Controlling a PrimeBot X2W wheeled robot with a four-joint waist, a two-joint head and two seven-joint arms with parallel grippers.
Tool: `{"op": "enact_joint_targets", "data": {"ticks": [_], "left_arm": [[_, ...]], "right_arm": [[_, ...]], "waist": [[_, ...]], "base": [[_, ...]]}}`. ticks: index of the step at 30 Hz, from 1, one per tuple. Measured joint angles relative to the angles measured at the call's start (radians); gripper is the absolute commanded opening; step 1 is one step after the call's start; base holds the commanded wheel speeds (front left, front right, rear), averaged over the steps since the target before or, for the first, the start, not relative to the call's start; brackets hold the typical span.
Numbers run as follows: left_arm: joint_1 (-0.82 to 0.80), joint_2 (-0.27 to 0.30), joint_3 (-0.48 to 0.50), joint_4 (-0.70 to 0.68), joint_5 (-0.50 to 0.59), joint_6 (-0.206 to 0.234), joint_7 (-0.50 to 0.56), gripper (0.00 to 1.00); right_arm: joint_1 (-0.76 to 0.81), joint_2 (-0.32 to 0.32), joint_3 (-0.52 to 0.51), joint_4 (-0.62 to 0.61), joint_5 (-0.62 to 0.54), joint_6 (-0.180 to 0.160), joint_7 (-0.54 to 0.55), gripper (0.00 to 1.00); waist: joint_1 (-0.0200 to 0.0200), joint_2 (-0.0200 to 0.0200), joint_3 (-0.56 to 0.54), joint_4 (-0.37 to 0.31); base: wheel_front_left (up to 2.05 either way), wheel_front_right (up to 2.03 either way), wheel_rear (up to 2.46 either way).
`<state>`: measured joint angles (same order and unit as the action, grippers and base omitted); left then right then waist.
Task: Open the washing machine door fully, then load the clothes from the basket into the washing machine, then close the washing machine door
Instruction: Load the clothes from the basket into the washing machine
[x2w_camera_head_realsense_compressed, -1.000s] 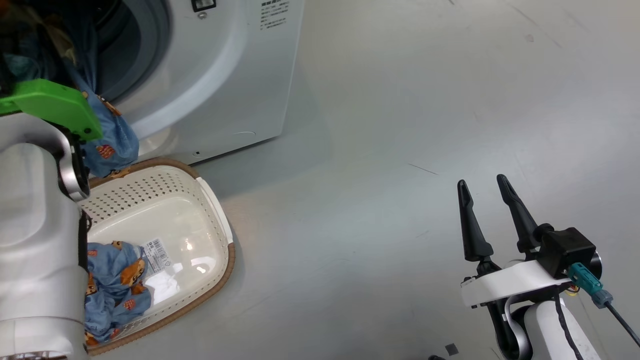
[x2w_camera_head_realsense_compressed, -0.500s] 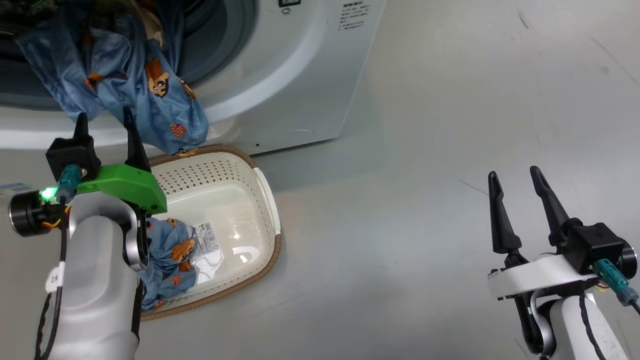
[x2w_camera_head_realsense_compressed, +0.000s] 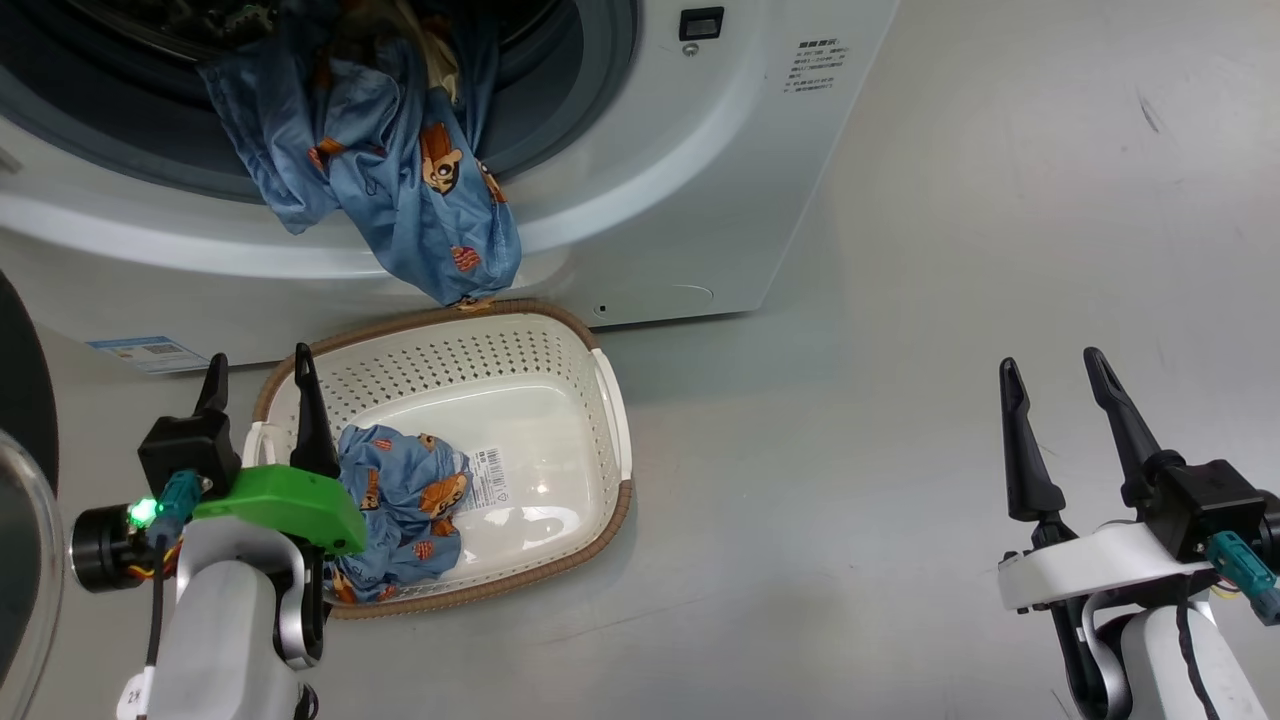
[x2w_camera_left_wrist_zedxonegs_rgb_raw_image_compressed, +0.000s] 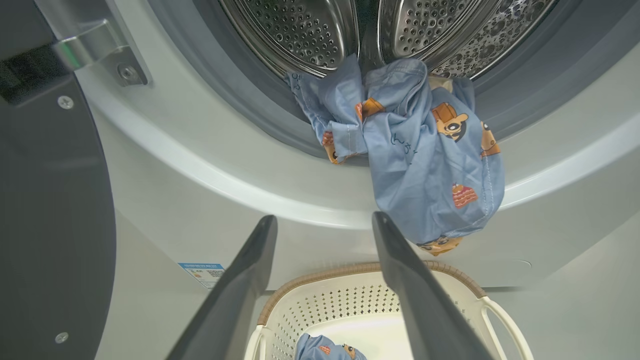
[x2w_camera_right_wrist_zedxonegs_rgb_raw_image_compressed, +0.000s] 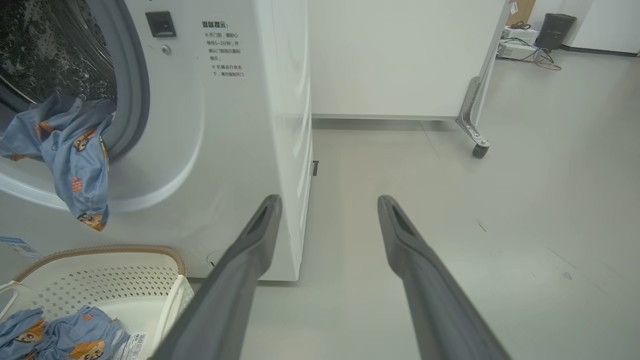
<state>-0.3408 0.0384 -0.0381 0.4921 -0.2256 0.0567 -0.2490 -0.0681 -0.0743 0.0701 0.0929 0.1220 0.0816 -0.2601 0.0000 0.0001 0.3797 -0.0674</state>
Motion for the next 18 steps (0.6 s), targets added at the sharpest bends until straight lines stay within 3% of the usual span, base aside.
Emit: {"op": "enact_joint_targets", "data": {"ticks": [8, 18], "left_arm": [[0.121, -0.001, -0.018, -0.112, -0.015, -0.012, 0.000, 1.00], [0.147, 0.000, -0.025, -0.182, -0.031, -0.040, 0.000, 1.00]], "right_arm": [[0.018, 0.000, 0.001, 0.001, -0.002, 0.013, 0.000, 1.00], [0.016, 0.010, 0.042, 0.006, -0.012, 0.023, 0.000, 1.00]], "waist": [[0.0000, 0.0000, -0.029, 0.033], [0.0000, 0.0000, -0.028, -0.009]], "base": [[0.00, 0.00, 0.00], [0.00, 0.00, 0.00]]}}
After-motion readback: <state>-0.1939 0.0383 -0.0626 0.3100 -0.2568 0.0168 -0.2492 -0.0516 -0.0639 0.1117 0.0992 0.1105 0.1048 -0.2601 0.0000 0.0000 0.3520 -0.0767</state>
